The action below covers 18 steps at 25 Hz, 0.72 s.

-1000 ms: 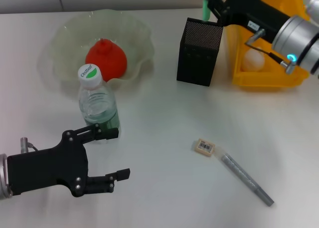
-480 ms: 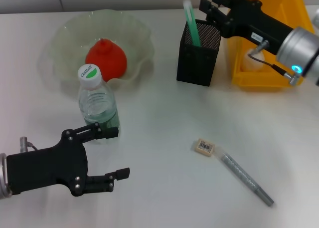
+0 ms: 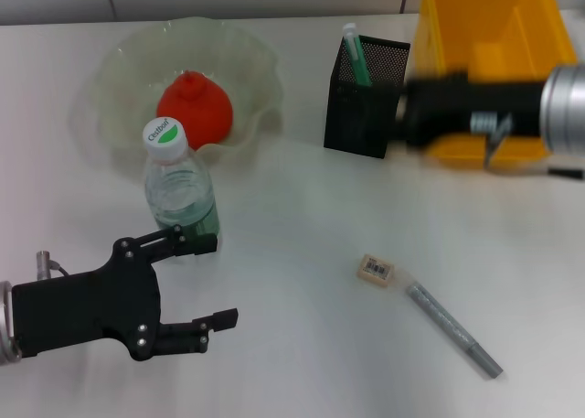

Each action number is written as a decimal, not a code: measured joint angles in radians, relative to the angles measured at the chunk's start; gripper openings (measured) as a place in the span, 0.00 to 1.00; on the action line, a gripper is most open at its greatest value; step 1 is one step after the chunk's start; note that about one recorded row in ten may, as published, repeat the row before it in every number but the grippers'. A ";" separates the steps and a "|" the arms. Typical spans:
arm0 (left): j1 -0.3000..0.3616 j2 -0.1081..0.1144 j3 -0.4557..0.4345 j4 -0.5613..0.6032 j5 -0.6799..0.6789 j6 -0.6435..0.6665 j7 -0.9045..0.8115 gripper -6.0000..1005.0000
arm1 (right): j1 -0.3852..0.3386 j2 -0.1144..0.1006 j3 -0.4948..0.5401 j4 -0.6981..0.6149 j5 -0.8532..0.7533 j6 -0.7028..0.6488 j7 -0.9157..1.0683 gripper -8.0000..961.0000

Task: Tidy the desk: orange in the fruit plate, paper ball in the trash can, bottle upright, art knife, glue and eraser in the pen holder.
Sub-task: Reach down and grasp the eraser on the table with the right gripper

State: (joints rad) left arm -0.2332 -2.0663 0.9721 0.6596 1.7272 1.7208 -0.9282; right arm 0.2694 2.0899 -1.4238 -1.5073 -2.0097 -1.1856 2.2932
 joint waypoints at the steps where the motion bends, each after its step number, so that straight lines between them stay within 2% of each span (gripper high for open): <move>1: 0.000 0.000 -0.001 0.000 0.000 0.000 0.000 0.84 | 0.022 -0.001 -0.016 -0.029 -0.093 -0.053 0.087 0.57; 2: 0.000 0.000 -0.002 0.000 0.000 0.000 -0.001 0.84 | 0.048 -0.003 -0.031 -0.050 -0.186 -0.114 0.175 0.63; 6: 0.001 0.000 -0.003 -0.002 0.000 0.000 0.000 0.84 | 0.156 -0.007 -0.095 -0.054 -0.385 -0.293 0.372 0.73; 8: 0.002 0.000 -0.004 -0.002 0.000 0.000 0.000 0.84 | 0.186 -0.006 -0.149 -0.044 -0.439 -0.311 0.427 0.77; 11: 0.005 0.000 -0.004 -0.002 0.000 -0.001 0.000 0.84 | 0.221 -0.006 -0.222 -0.014 -0.479 -0.310 0.472 0.78; 18: 0.006 0.000 -0.004 -0.002 0.000 -0.005 0.000 0.84 | 0.289 -0.004 -0.303 0.093 -0.492 -0.277 0.479 0.78</move>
State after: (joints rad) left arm -0.2270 -2.0663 0.9683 0.6580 1.7272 1.7158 -0.9280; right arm 0.5587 2.0861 -1.7271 -1.4146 -2.5014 -1.4630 2.7726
